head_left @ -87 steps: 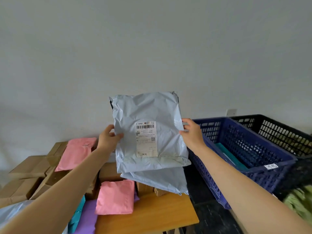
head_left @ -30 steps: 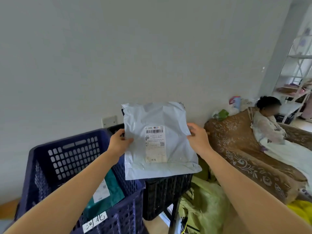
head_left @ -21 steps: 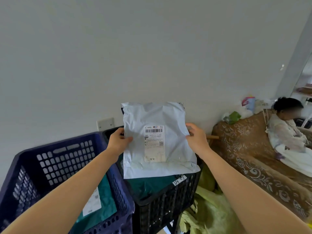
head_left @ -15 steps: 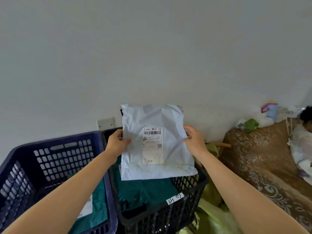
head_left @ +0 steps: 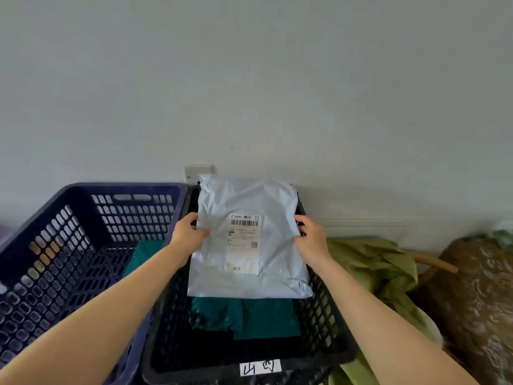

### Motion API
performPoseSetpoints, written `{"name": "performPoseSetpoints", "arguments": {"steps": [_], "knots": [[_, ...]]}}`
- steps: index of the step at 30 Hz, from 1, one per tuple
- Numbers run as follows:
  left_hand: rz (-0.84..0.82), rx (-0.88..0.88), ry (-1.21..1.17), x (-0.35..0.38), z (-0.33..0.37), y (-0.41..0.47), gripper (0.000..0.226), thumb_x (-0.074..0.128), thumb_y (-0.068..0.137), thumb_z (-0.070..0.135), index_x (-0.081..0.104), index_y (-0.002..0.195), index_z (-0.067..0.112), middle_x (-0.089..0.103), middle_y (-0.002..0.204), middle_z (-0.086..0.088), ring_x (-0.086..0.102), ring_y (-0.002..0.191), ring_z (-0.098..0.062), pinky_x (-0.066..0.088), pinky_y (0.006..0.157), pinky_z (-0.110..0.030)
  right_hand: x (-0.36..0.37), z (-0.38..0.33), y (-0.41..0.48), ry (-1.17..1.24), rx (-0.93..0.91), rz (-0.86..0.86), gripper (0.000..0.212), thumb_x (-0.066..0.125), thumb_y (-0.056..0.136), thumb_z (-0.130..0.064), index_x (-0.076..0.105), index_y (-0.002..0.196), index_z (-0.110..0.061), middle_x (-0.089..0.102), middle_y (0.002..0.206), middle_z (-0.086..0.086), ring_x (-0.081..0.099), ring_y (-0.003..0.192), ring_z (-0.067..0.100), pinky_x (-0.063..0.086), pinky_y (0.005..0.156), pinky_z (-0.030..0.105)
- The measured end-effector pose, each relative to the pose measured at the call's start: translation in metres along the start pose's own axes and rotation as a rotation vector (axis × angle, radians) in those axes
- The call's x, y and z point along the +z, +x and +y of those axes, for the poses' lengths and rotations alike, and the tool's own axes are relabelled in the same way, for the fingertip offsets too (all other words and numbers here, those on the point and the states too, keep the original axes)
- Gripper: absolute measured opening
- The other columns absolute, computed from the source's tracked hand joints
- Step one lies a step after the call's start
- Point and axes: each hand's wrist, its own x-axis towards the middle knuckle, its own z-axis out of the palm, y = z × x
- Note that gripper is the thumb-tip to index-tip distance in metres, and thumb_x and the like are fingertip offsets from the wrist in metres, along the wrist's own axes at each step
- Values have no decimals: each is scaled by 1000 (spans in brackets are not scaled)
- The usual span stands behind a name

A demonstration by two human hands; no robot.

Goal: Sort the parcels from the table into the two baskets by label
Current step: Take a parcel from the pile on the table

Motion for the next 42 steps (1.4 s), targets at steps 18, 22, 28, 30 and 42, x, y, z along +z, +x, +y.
{"name": "performPoseSetpoints", "arguments": {"steps": [18,22,28,30,42], "knots": [[48,-337,224,86,-85,87,33,42,89,-3,56,119,3,60,113,-19,57,101,-37,50,87,-41,80,87,59,-138,308,-75,46,52,91,0,55,132,-20,60,127,7,55,117,28,48,99,39],[36,-428,231,98,-102,99,37,43,93,3,52,129,7,58,122,-18,56,109,-37,47,94,-40,99,102,65,-185,377,-48,44,47,92,-2,54,131,-21,60,122,8,57,111,29,49,94,38],[65,-463,340,115,-120,102,50,46,94,9,33,142,9,44,140,-19,48,122,-41,39,105,-50,116,116,72,-257,470,7,44,46,93,-6,42,136,-14,51,132,13,52,118,33,47,98,44],[150,-301,404,123,-118,95,66,48,89,0,22,149,13,26,150,-19,36,131,-41,32,110,-54,122,116,71,-289,434,61,47,46,94,-7,37,139,-13,45,138,13,48,122,31,43,103,45],[-184,344,1078,143,-155,104,64,-6,88,54,-6,148,33,-18,156,0,-18,145,-18,-13,115,-50,135,138,77,-783,-15,-384,62,21,102,-51,-8,154,-31,-19,161,1,-13,149,19,-1,122,40]]}}
